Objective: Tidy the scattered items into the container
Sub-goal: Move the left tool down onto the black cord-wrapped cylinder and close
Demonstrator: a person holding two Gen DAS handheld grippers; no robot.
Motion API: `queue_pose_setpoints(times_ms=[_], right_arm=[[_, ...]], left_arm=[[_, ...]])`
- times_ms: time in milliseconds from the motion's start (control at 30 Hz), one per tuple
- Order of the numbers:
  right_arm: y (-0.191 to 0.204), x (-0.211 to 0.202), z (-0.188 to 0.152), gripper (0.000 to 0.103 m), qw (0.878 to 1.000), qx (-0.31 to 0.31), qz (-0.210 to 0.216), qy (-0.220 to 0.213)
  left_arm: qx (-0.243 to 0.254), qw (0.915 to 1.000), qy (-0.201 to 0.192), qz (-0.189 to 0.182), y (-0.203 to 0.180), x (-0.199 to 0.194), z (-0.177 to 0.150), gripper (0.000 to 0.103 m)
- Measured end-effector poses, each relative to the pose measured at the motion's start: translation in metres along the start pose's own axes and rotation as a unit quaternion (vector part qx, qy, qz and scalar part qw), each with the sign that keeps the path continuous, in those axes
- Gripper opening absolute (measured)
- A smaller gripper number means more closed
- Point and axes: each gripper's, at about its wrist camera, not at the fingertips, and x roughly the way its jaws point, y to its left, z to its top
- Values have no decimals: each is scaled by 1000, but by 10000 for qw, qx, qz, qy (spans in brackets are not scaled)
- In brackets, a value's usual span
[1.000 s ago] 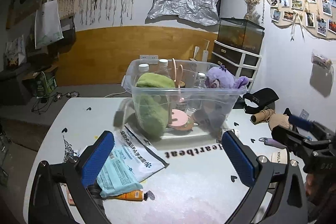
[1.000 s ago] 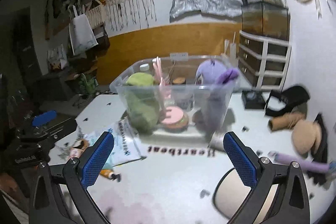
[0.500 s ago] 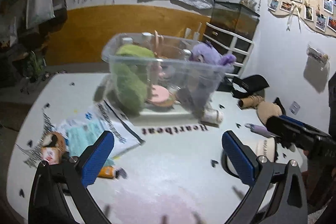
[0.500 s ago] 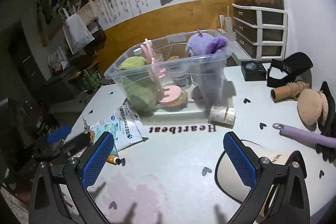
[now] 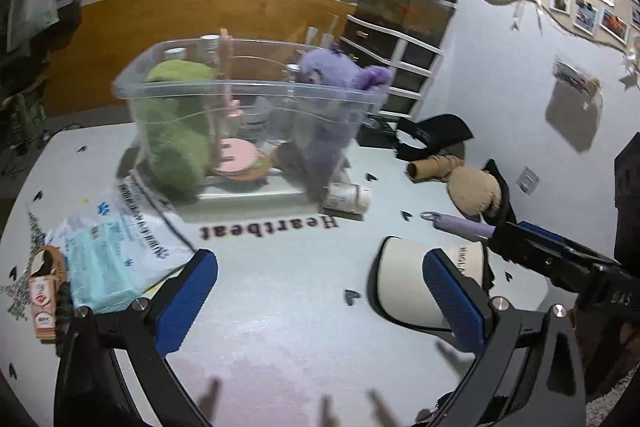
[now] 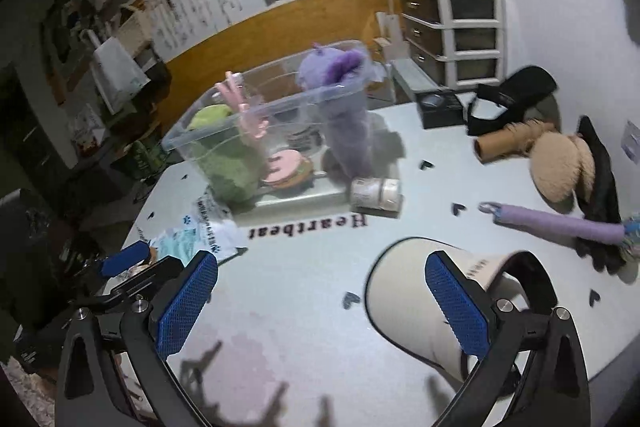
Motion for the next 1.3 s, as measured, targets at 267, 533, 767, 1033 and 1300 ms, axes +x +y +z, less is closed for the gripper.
queue_pose_setpoints(times_ms=[267,533,767,1033,1300], right_arm=[[-45,-7,-7,69,9971,631,-392,148],[-84,-2,-4,66,9926,1008,-577,344],[-107,32,-6,59,9905,856,-816,696],[-93,61,-12,59,9904,722,-753,909],[-69,59,-11,59,9905,664,-951,733]], left_arm=[[347,9987,156,-342,-34,19,2,101],[260,9984,282,-418,-35,27,2,79],[10,9988,328,374,10,31,-14,65],[-524,9806,613,1789,93,28,-57,65],[-860,9492,809,2916,172,10,-92,65]])
